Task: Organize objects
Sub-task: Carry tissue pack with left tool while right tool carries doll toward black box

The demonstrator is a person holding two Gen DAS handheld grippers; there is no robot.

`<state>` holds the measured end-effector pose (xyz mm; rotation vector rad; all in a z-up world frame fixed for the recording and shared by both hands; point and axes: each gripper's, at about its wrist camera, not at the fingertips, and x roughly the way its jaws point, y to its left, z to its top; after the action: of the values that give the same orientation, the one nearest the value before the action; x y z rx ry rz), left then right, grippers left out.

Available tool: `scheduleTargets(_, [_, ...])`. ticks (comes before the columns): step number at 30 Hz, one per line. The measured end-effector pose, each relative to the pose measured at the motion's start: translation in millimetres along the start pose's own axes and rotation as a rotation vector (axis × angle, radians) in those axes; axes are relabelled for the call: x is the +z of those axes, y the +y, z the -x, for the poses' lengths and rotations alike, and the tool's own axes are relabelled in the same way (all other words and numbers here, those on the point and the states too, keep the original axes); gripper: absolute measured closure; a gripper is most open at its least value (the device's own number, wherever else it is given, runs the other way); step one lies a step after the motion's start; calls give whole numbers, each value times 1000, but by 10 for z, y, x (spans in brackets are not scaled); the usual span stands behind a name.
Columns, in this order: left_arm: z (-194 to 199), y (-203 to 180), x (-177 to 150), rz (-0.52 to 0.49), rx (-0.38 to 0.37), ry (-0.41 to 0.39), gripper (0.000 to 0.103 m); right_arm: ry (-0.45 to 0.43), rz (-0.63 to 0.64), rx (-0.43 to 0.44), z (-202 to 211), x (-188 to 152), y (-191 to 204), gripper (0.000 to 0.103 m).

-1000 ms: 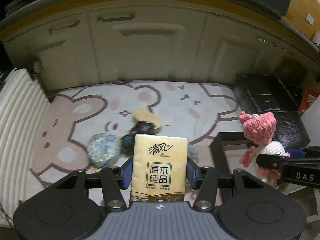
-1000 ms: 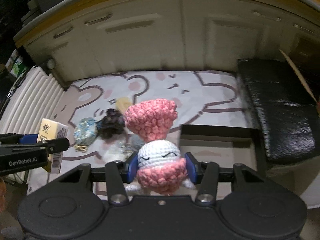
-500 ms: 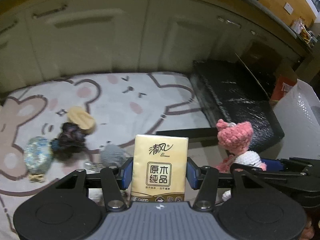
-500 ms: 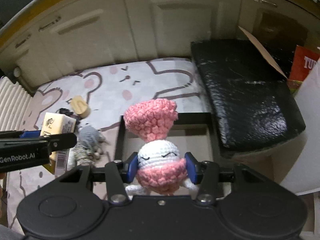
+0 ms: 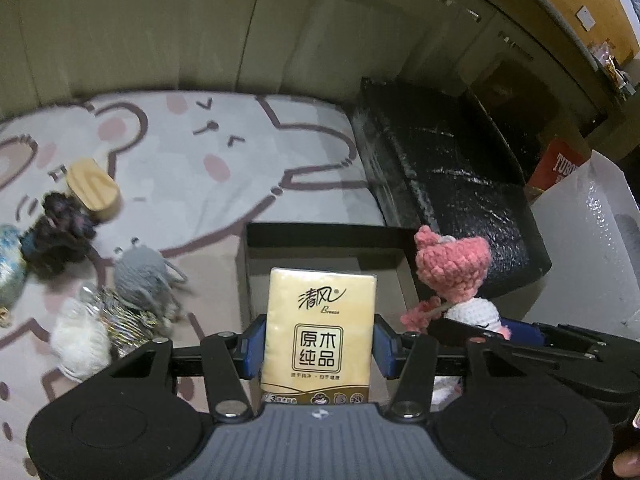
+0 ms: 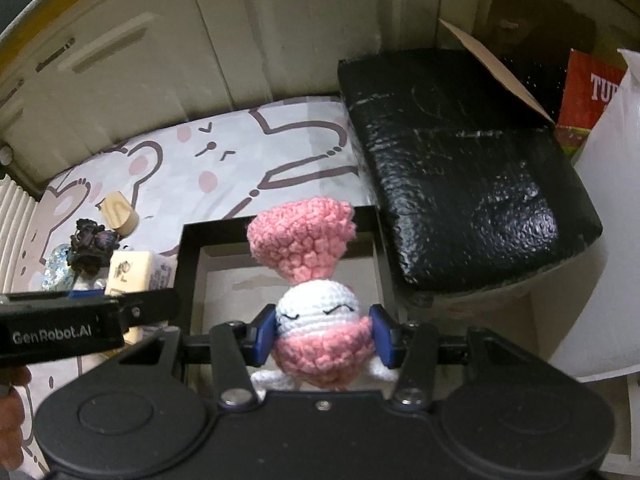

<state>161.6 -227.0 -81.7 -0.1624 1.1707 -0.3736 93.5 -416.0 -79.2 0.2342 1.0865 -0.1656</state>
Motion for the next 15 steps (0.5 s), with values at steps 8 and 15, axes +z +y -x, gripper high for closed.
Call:
scheduleTargets(8, [-193, 76, -108, 76, -16, 38, 50, 36, -9, 14, -172, -111, -54, 53])
scheduleTargets(15, [-228, 115, -147, 91, 11, 29, 50, 43, -25, 36, -258, -126, -44, 53])
